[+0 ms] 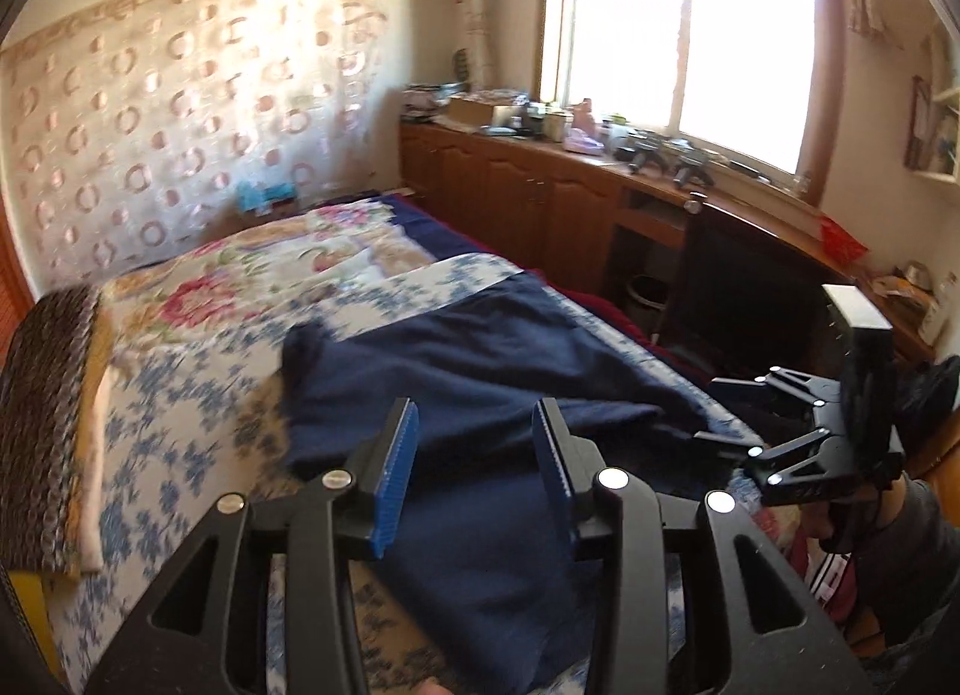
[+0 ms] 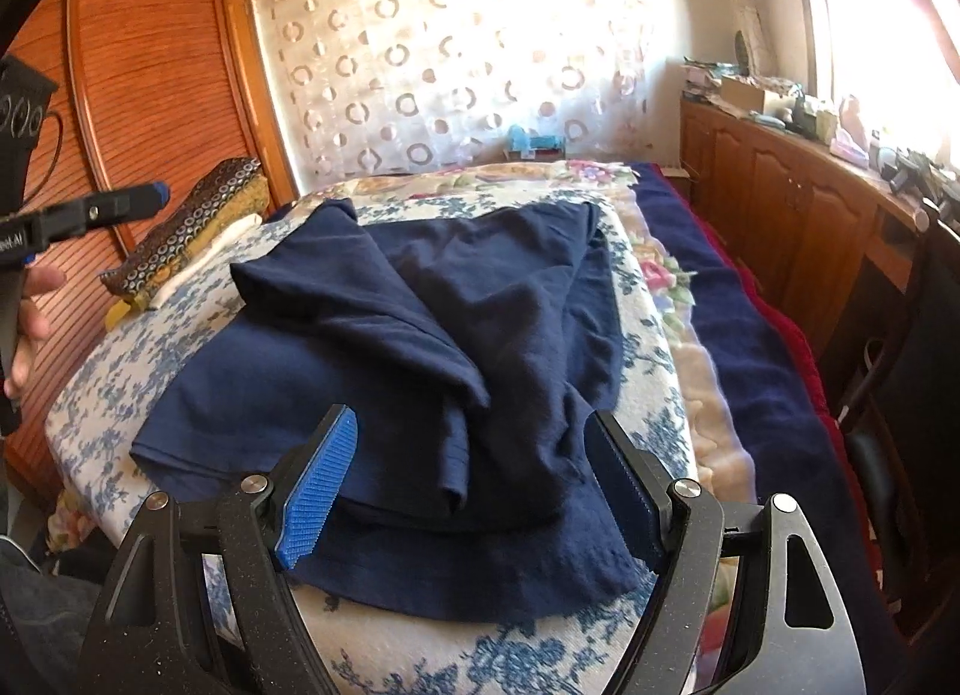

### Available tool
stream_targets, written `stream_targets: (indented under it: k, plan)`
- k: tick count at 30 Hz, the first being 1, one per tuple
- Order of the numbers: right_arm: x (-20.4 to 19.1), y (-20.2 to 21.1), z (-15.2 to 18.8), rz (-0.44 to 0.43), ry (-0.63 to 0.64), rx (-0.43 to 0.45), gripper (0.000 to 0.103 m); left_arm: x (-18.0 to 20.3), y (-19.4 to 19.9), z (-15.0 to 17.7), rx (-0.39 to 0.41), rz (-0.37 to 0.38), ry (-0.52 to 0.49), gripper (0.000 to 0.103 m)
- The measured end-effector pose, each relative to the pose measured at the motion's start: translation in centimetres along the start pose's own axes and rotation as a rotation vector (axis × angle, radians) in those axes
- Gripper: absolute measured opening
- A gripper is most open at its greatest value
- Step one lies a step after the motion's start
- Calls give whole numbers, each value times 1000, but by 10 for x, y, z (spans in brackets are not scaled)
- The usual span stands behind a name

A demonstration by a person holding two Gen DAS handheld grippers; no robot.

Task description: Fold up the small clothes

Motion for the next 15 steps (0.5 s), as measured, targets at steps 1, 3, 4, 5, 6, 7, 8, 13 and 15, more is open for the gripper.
stream_targets:
  k: [1,3,4,5,6,7,8,13,15]
  plan:
    - [-3,-1,-1,-2,4,-1,80,-6,2,5,-4,-17,9,39]
    - [-10,-5,-2,-4,12,-3,80,-17,5,14,-12,-54,25,39]
    - [-11,-6,-3,-6,15,-4,80,-22,6,17,-12,-69,31,39]
    - [-15,-8,-4,-9,20,-7,80,-27,9,21,-11,-88,38,39]
    - [-17,-9,-4,-11,24,-9,80,-32,11,24,-9,-102,41,39]
    - [-21,-12,-5,-13,32,-13,80,-36,13,27,-7,-112,45,39]
    - [-23,-13,-5,-14,38,-16,80,-40,16,31,-2,-124,54,39]
    - [-37,-19,-7,-25,72,-31,80,-54,25,47,5,-145,87,39]
    - [-42,-22,-10,-30,84,-34,80,-61,27,53,1,-151,101,39]
Point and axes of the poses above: each gripper's, at about its wrist camera, not at the fingertips, and y roughly against the way its jaws point, x to its right, z to its underside, the point moved 8 cm from there along -y, roughly the way its jaws point, and after that the axes turned 5 degrees about -y, right-handed, at the moved point
